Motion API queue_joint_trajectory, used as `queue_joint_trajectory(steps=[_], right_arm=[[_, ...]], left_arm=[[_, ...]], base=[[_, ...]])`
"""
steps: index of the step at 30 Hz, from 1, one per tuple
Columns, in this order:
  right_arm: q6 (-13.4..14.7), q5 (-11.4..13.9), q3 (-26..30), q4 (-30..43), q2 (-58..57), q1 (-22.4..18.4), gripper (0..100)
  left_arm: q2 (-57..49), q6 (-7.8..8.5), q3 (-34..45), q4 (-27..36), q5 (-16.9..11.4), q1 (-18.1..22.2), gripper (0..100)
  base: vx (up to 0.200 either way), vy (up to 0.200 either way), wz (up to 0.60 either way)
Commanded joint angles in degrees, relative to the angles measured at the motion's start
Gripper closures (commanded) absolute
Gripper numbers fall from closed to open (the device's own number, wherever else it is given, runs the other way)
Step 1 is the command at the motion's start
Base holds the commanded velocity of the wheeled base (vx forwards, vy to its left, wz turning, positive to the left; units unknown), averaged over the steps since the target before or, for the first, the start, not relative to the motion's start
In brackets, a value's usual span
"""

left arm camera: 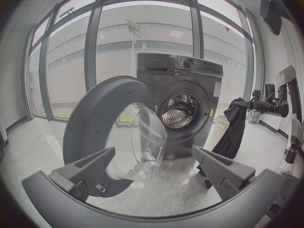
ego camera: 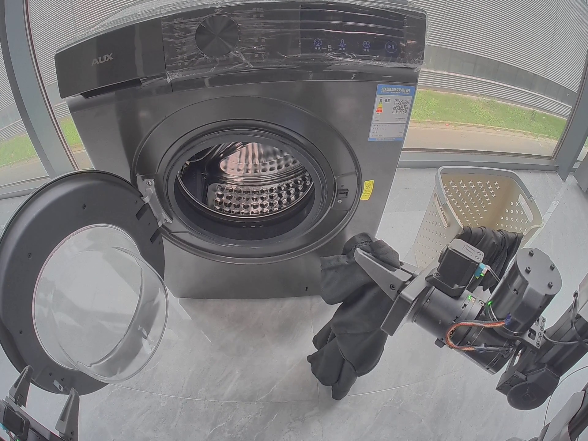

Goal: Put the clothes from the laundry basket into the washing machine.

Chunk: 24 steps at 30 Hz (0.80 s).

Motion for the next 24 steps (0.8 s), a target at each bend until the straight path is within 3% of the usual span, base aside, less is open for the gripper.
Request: queue_joint_trajectory(steps=[1,12,20,24], right_arm=[[-0.01,0.0,0.28,-0.03,0.33,0.06,100],[-0.18,0.0,1.6,-0.03,0.33,0.76,100],[-0.36,0.0,2.13,-0.03,0.33,0.93,100],[-0.45,0.0,2.13,-0.03,0.24,1.02,100]], left_arm=[[-1.01,0.05,1.01,-0.02,0.09,-0.04,0],[-1.01,0.14,1.01,-0.02,0.09,-0.04,0],[-1.01,0.14,1.01,-0.02,0.18,-0.04,0],[-1.01,0.41,1.01,-0.02,0.18,-0.04,0]], base=[[0.0,0.0,0.0],[0.0,0.0,0.0],[0.2,0.0,0.0],[0.0,0.0,0.0]])
